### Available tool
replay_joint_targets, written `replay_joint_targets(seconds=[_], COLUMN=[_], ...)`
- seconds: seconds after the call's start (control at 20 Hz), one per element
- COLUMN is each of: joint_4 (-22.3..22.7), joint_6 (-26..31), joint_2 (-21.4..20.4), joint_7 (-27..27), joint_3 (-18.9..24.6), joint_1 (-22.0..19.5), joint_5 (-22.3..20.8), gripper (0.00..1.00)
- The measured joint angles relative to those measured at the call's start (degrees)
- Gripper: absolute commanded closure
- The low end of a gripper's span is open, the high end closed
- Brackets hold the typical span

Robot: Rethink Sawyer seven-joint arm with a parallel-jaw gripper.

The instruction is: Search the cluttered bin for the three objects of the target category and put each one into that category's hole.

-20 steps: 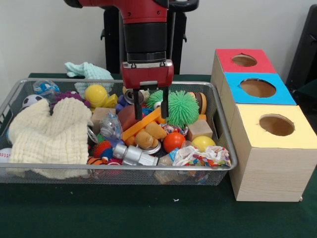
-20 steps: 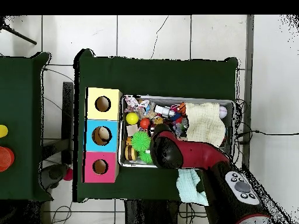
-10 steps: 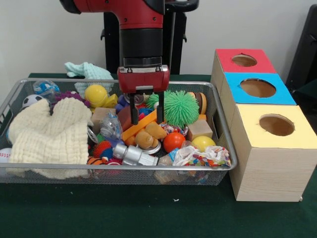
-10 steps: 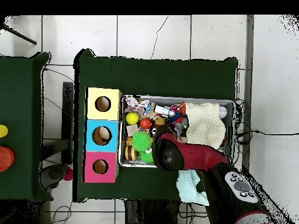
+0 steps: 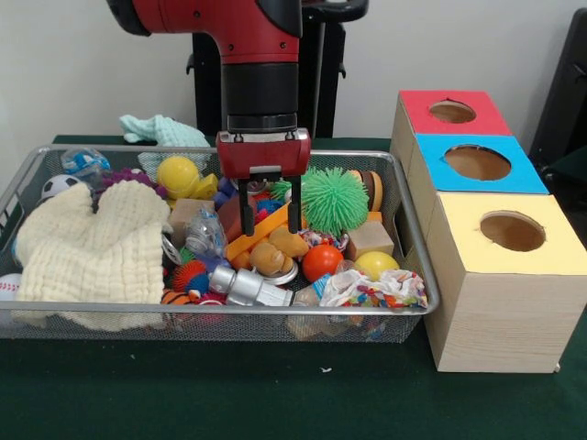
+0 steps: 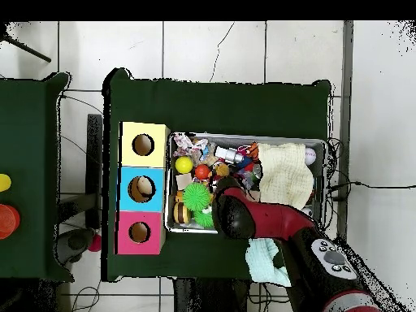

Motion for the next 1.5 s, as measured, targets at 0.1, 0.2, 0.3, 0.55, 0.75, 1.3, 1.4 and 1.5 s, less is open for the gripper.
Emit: replay_joint_targets(seconds=[0.1,0.2,0.3,0.55,0.75,1.3,1.4,1.5], joint_4=[-0.01,0.0,0.0,-0.01,-0.02,-0.02,-0.02,-0.02], joint_6=[-0.18,-0.47,-0.72,-0.72,-0.85,-3.81,-4.18,-4.76], joint_2=[0.13,0.3,0.61,1.2,1.99,4.44,4.62,4.84], joint_7=[0.0,0.0,0.0,0.0,0.0,0.0,0.0,0.0], joint_3=[0.0,-0.06,-0.11,-0.12,-0.18,-1.09,-1.11,-1.15], joint_1=[0.01,0.07,0.09,0.09,0.1,0.58,0.63,0.65], joint_5=[0.0,0.0,0.0,0.0,0.01,0.02,0.02,0.02], gripper=[0.0,0.0,0.0,0.0,0.0,0.0,0.0,0.0])
